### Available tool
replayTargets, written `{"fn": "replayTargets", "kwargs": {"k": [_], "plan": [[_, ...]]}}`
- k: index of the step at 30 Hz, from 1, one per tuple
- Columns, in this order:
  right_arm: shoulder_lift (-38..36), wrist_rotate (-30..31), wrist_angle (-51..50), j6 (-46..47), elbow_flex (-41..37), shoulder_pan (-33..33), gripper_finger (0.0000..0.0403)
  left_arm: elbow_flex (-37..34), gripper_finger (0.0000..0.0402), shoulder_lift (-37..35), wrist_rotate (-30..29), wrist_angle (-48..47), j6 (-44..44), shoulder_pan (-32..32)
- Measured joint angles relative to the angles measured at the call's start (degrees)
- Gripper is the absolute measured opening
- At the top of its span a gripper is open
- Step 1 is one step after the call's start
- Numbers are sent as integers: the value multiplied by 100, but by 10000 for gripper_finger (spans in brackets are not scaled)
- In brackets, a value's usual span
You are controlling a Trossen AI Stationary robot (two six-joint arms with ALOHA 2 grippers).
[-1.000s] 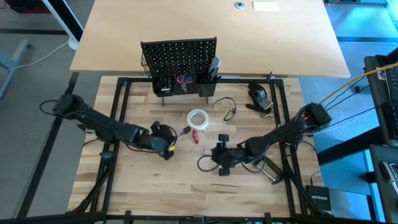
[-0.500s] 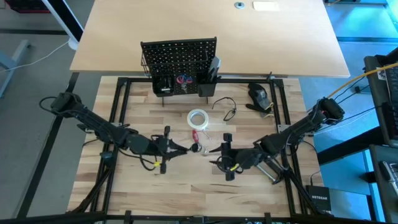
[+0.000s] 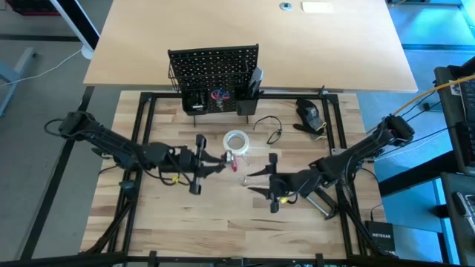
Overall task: Hang tools onto peg board
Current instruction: Put the silver ratchet wrench into the left black bin on the peg board
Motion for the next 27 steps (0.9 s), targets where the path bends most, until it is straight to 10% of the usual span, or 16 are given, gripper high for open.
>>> {"fn": "replayTargets", "kwargs": {"k": [15, 22, 27], "plan": [[-98, 1458, 2293, -761, -1, -101, 182, 0, 34, -92, 94, -133, -135, -108], [262, -783, 3178, -117, 0, -687, 182, 0, 39, -61, 86, -77, -86, -88], [703, -1310, 4084, 73, 0, -1051, 182, 0, 34, -61, 86, -120, -86, -114]]}}
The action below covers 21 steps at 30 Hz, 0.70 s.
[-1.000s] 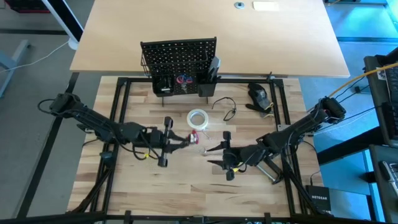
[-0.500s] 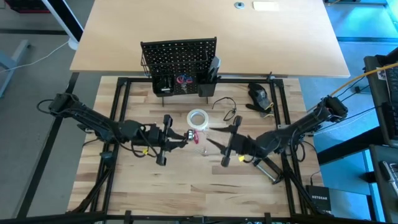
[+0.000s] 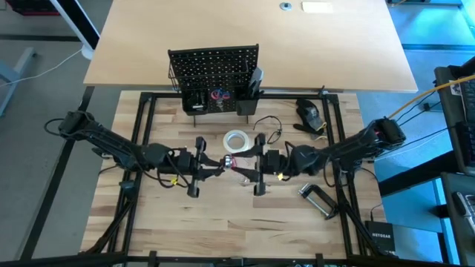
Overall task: Hang tools onto peg board
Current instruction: Put the silver ratchet wrench into the left black bin on the peg board
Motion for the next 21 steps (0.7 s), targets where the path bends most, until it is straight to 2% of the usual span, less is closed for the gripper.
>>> {"fn": "replayTargets", "kwargs": {"k": [3, 8, 16, 21], "plan": [[109, -393, 263, -92, 5, -90, 182, 0, 38, 2, 0, -20, 0, -45], [337, -671, 10, -25, 281, -116, 182, 0, 35, 4, -5, -11, 35, -49], [738, -544, -330, -174, 839, -114, 179, 0, 42, 46, -32, -131, -36, 22], [719, -773, -382, -354, 846, -115, 135, 0, 38, 48, -7, -148, 39, 0]]}}
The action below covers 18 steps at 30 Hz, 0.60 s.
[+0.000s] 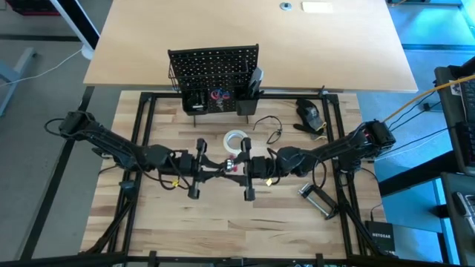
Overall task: Hang tools onto peg board
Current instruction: Put the silver ratchet wrench into the left black bin on the peg board
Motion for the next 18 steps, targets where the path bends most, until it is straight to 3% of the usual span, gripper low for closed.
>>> {"fn": "replayTargets", "kwargs": {"k": [6, 18], "plan": [[-5, 122, -84, -191, 0, 1, 49, 0, 53, 0, 16, -12, -95, 7], [-226, 316, -510, -350, -7, 26, 49, 4, 124, -34, 29, -104, -532, 17]]}}
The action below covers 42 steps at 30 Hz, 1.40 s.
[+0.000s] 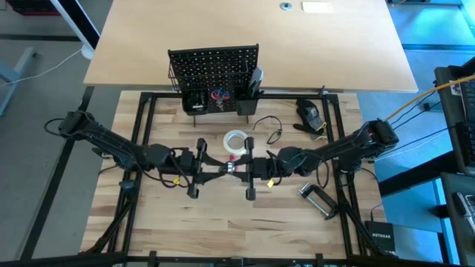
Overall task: Hang tools onto peg board
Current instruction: Put the silver ratchet wrench into the left black bin on the peg board
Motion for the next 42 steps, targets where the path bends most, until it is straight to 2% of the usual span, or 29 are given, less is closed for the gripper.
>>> {"fn": "replayTargets", "kwargs": {"k": [6, 11, 16, 21, 26, 30, 37, 42], "plan": [[-685, 951, -585, -641, -2, 218, 49, 7, 161, -480, -97, -1122, 198, 2], [-1333, 1903, -992, -1103, 0, 189, 49, 5, 161, -1118, -673, -2281, -110, 11], [-1647, 2423, -943, -1497, 0, -224, 49, 3, 156, -1435, -1197, -2998, -206, 9], [-1670, 2470, -974, -1500, 2, -963, 49, -4, 155, -1462, -1493, -3312, -346, 11], [-1667, 2234, -962, -1132, 2, -1736, 49, -4, 155, -1463, -1659, -3364, -340, 11], [-1663, 1479, -774, -376, -74, -2272, 49, -4, 154, -1461, -1663, -3364, -358, 9], [-1611, 1481, -544, -99, -527, -2634, 49, -4, 154, -1461, -1663, -3357, -360, 4], [-1577, 1477, 233, 68, -842, -2792, 49, -4, 154, -1461, -1663, -3351, -362, 4]]}}
